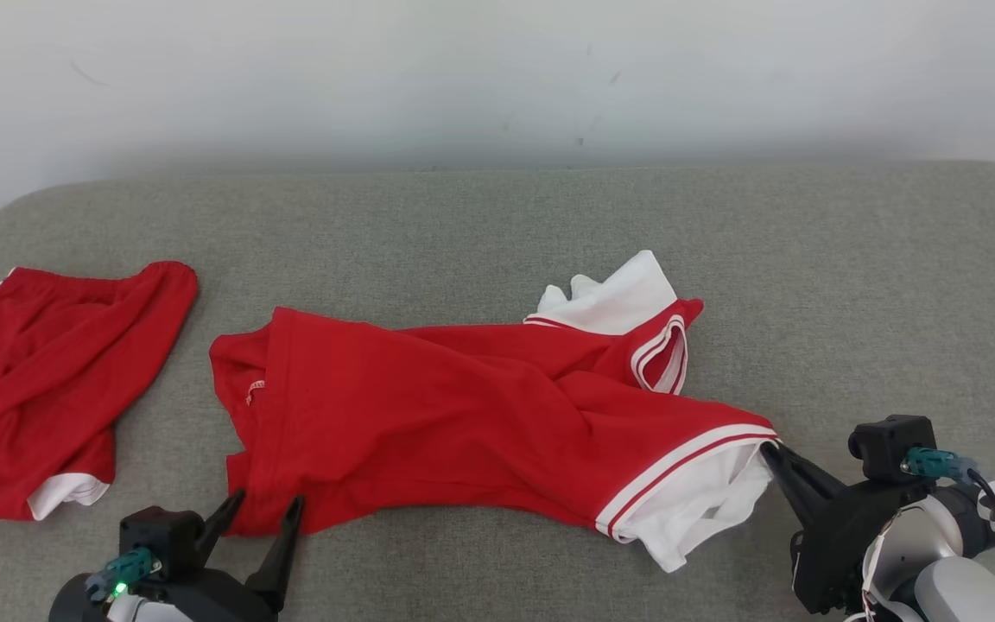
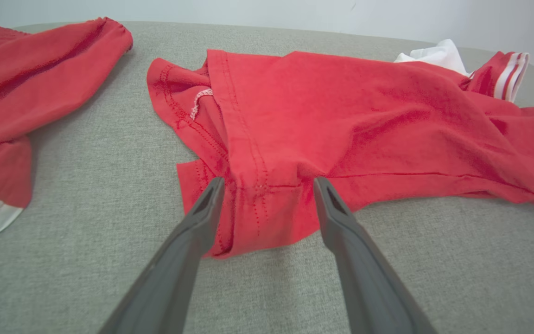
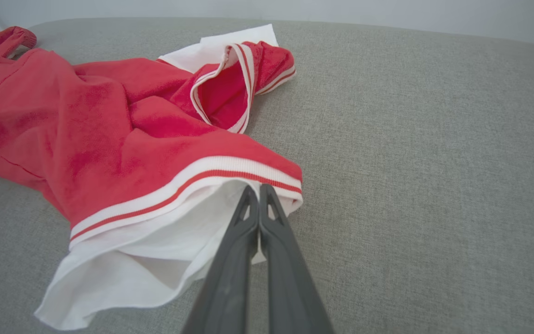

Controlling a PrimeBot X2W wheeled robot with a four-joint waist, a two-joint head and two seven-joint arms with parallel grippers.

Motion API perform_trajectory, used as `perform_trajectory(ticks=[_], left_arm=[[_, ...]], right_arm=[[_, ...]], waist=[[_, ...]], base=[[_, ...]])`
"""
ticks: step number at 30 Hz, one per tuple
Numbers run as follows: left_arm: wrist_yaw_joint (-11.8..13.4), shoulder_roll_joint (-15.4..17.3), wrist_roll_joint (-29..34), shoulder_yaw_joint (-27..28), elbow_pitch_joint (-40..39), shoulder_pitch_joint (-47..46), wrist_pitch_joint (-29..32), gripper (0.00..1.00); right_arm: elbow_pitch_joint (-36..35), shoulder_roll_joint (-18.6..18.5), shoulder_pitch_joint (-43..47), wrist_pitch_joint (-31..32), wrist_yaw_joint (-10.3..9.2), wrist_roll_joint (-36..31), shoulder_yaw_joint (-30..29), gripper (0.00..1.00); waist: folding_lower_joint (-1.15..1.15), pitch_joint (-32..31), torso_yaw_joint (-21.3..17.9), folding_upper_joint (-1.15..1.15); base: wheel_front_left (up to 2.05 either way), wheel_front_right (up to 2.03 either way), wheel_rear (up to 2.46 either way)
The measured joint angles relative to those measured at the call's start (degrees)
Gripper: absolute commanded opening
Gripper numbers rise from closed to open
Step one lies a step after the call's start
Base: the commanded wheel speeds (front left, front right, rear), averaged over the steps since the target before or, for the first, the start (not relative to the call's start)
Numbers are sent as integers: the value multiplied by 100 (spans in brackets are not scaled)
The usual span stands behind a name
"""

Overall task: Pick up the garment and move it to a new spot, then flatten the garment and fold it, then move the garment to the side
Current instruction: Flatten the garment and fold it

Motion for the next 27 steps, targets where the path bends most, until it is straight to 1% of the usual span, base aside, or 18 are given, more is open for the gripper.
perform_trajectory(ticks=[12, 13, 14, 15, 16, 17, 18, 20, 27], left_arm=[[10, 24, -2, 11, 140, -3, 183, 100], [10, 24, -2, 10, 144, -4, 186, 90], [10, 23, -2, 11, 144, -8, 186, 51], [15, 22, -1, 8, 146, -15, 186, 36], [15, 22, -1, 4, 148, -23, 186, 27], [16, 20, -1, 7, 148, -30, 186, 2], [16, 15, -1, 7, 149, -42, 186, 0], [63, 10, -1, 9, 157, -86, 186, 0], [64, 32, -1, 40, 256, -115, 174, 0]], right_arm=[[108, -4, 7, -143, 0, 0, -22, 0], [118, -4, 6, -146, 1, 0, -21, 0], [137, -4, 6, -170, 9, 0, -21, 0], [155, -4, 6, -186, 9, -1, -21, 0], [169, -4, 6, -187, 9, -1, -21, 0], [180, -4, 6, -189, 10, -1, -21, 0], [189, -4, 6, -193, 14, -1, -21, 0], [202, -4, 6, -222, 15, -2, -22, 0], [237, -1, 6, -296, 37, -9, -23, 0]], waist=[[-1, 12, -69, 0], [-1, 11, -73, 0], [-1, 9, -76, 0], [-1, 6, -79, 0], [-1, 4, -81, 0], [-1, 2, -81, 0], [-1, -1, -80, 0], [-1, -7, -75, 0], [-1, -27, -43, 0]], base=[[0, 0, 0], [0, 0, 0], [0, 0, 0], [0, 0, 0], [0, 0, 0], [0, 0, 0], [0, 0, 0], [0, 0, 0], [0, 0, 0]])
